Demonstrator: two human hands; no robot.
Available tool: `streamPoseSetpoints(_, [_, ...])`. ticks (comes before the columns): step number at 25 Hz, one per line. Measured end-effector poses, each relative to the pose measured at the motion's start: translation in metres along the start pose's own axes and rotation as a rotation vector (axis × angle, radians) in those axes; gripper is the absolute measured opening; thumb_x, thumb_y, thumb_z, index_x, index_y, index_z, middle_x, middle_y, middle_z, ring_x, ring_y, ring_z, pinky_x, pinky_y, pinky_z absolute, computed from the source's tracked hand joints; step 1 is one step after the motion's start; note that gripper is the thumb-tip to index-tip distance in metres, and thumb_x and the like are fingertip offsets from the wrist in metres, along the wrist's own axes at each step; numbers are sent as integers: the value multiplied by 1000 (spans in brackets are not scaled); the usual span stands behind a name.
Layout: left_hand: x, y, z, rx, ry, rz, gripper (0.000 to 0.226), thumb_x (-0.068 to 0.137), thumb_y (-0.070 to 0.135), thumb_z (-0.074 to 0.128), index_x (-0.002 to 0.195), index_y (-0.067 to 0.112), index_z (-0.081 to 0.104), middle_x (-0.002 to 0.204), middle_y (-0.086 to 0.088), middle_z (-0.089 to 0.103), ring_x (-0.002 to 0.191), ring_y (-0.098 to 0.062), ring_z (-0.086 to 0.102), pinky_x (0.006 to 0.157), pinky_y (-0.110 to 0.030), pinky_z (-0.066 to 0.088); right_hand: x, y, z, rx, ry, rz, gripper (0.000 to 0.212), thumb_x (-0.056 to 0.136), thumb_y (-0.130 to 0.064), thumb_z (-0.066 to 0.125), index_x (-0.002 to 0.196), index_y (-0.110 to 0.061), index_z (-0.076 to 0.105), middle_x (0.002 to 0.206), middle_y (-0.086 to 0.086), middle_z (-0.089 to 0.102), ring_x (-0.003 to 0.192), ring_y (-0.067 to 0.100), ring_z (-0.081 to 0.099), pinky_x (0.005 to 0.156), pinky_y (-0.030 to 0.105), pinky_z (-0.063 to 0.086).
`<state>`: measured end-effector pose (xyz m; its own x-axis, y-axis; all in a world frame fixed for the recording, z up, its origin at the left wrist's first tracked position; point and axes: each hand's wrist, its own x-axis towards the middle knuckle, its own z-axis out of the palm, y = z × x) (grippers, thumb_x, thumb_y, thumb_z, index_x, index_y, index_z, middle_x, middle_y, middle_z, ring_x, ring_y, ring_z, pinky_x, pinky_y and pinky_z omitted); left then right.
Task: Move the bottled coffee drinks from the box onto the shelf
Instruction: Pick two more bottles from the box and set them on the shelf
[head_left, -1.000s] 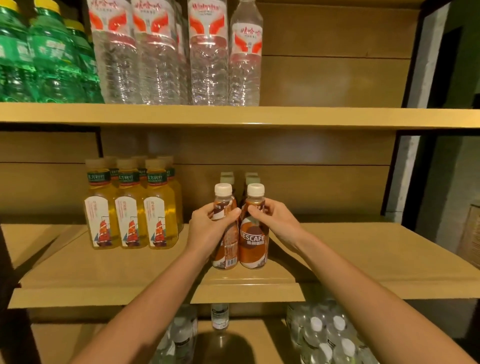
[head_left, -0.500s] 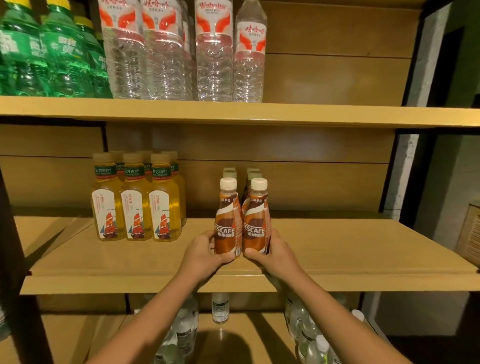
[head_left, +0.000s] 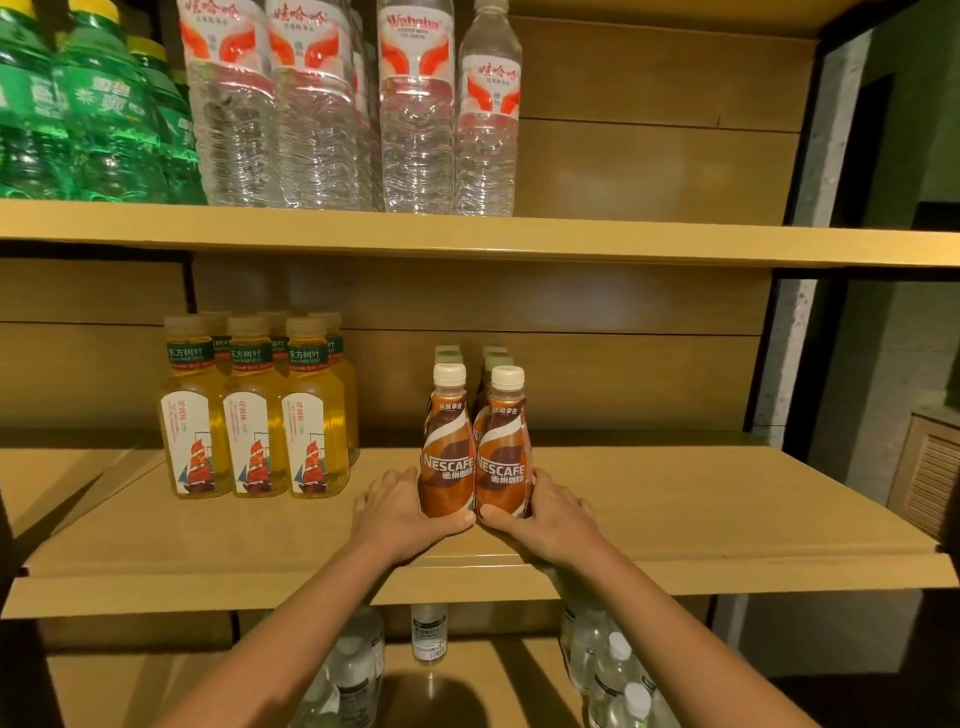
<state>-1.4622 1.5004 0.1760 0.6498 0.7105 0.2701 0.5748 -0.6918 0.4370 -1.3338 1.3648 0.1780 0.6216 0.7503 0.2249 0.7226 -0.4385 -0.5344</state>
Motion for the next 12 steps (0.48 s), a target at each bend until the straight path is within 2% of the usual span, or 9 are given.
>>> streamPoseSetpoints(4, [7, -4, -6, 102, -182, 107, 83, 75, 76, 44, 141, 27, 34, 148, -3, 37, 137, -23, 31, 116, -46, 19, 8, 1, 5, -42, 4, -53, 66, 79, -69, 46, 127, -25, 44, 130, 0, 53, 123, 21, 47, 109, 48, 29])
streamPoseSetpoints(12, [28, -10, 1, 110, -178, 136, 85, 74, 79, 39, 142, 29, 31, 149, -1, 36, 139, -22, 30, 117, -47, 17, 29, 4, 6, -47, 3, -52, 64, 76, -70, 47, 124, -27, 43, 127, -1, 54, 119, 19, 50, 109, 48, 30])
